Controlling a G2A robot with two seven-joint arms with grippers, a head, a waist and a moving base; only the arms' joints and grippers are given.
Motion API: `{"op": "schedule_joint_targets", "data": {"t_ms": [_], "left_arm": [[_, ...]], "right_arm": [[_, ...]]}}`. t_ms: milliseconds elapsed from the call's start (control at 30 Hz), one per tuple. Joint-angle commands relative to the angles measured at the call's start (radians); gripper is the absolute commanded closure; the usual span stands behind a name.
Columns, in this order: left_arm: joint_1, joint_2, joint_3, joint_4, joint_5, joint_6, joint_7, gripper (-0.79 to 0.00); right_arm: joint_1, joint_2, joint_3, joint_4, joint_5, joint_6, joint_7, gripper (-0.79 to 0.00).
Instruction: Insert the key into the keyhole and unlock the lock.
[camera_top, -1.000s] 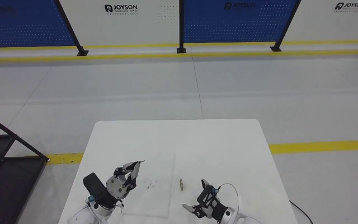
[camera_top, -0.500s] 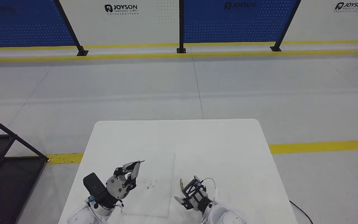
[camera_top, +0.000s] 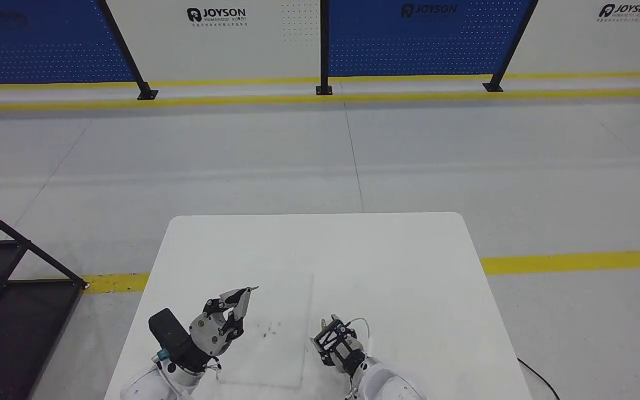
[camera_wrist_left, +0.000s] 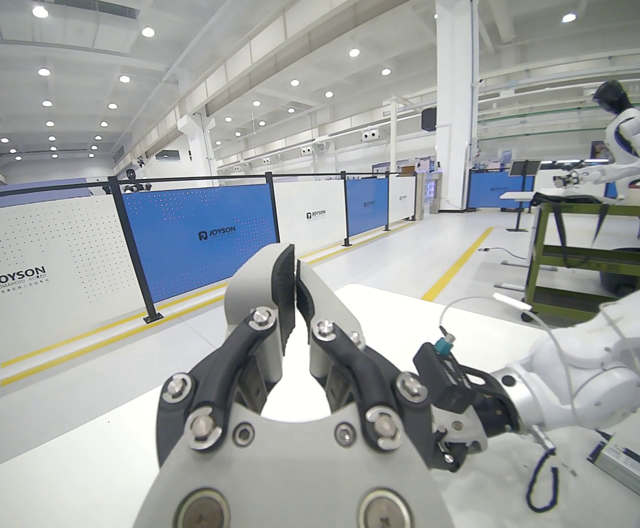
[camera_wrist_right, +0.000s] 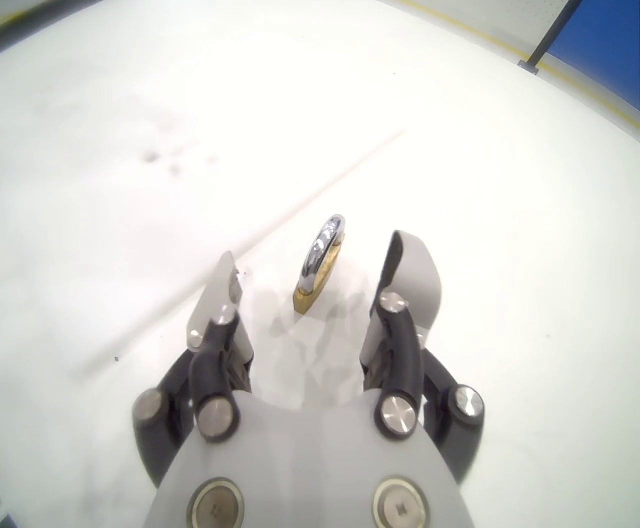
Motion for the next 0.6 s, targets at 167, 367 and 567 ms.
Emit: {"op": "schedule_joint_targets", "data": {"t_ms": [167, 367, 567], "left_arm": [[0.000, 0.000, 0.000, 0.000, 0.000, 0.000, 0.000, 0.000], [0.000, 0.000, 0.000, 0.000, 0.000, 0.000, 0.000, 0.000], [0.000, 0.000, 0.000, 0.000, 0.000, 0.000, 0.000, 0.000]], "right_arm": [[0.010, -0.007, -0.012, 0.020, -0.001, 0.017, -0.002, -0.185], [0.013, -0.010, -0.012, 0.024, 0.009, 0.019, -0.014, 0.000], [-0.004, -0.001, 0.029, -0.035, 0.030, 0.011, -0.060, 0.000]]}}
